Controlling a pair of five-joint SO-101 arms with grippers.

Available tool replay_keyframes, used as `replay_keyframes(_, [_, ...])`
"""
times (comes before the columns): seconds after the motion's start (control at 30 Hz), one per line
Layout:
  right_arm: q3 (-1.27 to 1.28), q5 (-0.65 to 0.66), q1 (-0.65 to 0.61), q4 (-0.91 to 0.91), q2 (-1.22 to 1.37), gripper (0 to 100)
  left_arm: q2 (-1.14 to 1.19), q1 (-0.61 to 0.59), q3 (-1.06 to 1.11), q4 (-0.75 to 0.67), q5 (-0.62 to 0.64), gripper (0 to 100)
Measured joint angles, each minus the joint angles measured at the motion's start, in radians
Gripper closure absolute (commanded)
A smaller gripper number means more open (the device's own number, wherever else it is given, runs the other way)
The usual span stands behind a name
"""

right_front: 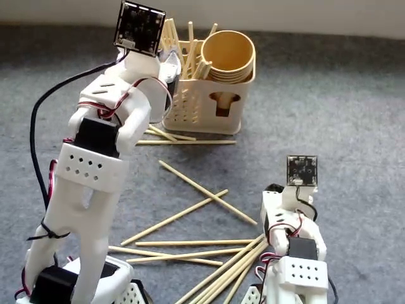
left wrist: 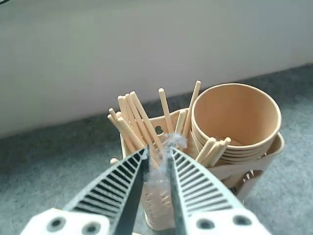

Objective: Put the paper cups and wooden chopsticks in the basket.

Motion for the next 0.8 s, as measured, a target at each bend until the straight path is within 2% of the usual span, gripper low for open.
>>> replay_keyframes(0.27, [0.000,-0.061,0.083,0.000,0.000,99.2,0.000,0.097,-0.098,0.239,-0.011,92])
replay_keyframes(0.53, [0.000,-0.061,0.086,0.000,0.000,99.2,0.000,0.233,-0.101,0.402,-0.176,92])
replay_keyframes(0.7, [0.000,-0.061,0.086,0.000,0.000,99.2,0.000,0.275,-0.101,0.480,-0.238,83])
replay_keyframes(0.8, [0.000,-0.061,0.086,0.000,0.000,99.2,-0.002,0.295,-0.075,0.493,-0.245,82])
